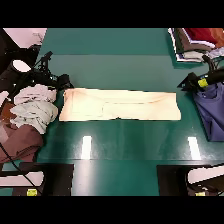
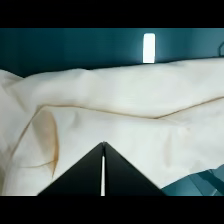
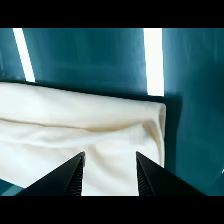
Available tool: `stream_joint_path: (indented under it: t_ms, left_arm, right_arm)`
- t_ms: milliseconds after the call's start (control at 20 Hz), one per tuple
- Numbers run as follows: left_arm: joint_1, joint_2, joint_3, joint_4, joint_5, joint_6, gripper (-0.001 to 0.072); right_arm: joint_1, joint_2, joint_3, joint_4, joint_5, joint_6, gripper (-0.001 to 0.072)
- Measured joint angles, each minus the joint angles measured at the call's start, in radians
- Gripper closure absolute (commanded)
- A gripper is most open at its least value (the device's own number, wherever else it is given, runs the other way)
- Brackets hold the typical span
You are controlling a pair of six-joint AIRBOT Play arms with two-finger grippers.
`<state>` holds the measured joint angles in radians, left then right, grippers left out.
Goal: Fold the shirts.
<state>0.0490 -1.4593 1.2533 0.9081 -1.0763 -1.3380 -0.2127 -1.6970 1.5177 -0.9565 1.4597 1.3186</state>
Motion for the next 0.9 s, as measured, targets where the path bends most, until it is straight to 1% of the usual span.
stream_joint_path:
  t_ms: [50,100,250,300,450,500,550,650,700,900]
  left_arm:
    - [0.000,-0.001,0.005,0.000,-0.021,0.005,0.0679]
    - [0.000,-0.002,0.008,0.000,-0.036,0.009,0.0679]
    - [0.000,-0.003,0.013,-0.002,-0.058,0.014,0.0679]
    - [-0.004,-0.003,0.014,-0.002,-0.061,0.015,0.0680]
    - [-0.029,-0.004,0.015,-0.003,-0.040,0.014,0.0679]
    - [-0.043,-0.004,0.015,-0.003,-0.025,0.012,0.0680]
    - [-0.059,-0.005,0.015,-0.003,-0.013,0.010,0.0680]
    - [-0.097,-0.005,0.015,-0.003,0.017,-0.005,0.0680]
    - [-0.118,-0.005,0.015,-0.003,0.035,-0.016,0.0680]
    - [-0.195,-0.012,0.024,-0.006,0.106,-0.054,0.0680]
  right_arm:
    - [-0.021,0.003,-0.027,0.007,0.013,-0.018,0.0103]
    - [-0.041,0.007,-0.056,0.018,0.021,-0.034,0.0084]
    - [-0.087,0.000,-0.154,0.035,0.028,-0.069,0.0096]
    - [-0.093,-0.010,-0.180,0.039,0.027,-0.081,0.0142]
    - [-0.087,-0.045,-0.235,0.064,0.034,-0.114,0.0142]
    - [-0.077,-0.056,-0.245,0.072,0.045,-0.120,0.0184]
    - [-0.065,-0.065,-0.251,0.072,0.045,-0.128,0.0315]
    - [-0.040,-0.079,-0.261,0.060,0.033,-0.150,0.0611]
    - [-0.026,-0.083,-0.267,0.055,0.029,-0.158,0.0699]
    - [0.011,-0.089,-0.250,0.049,0.055,-0.178,0.0701]
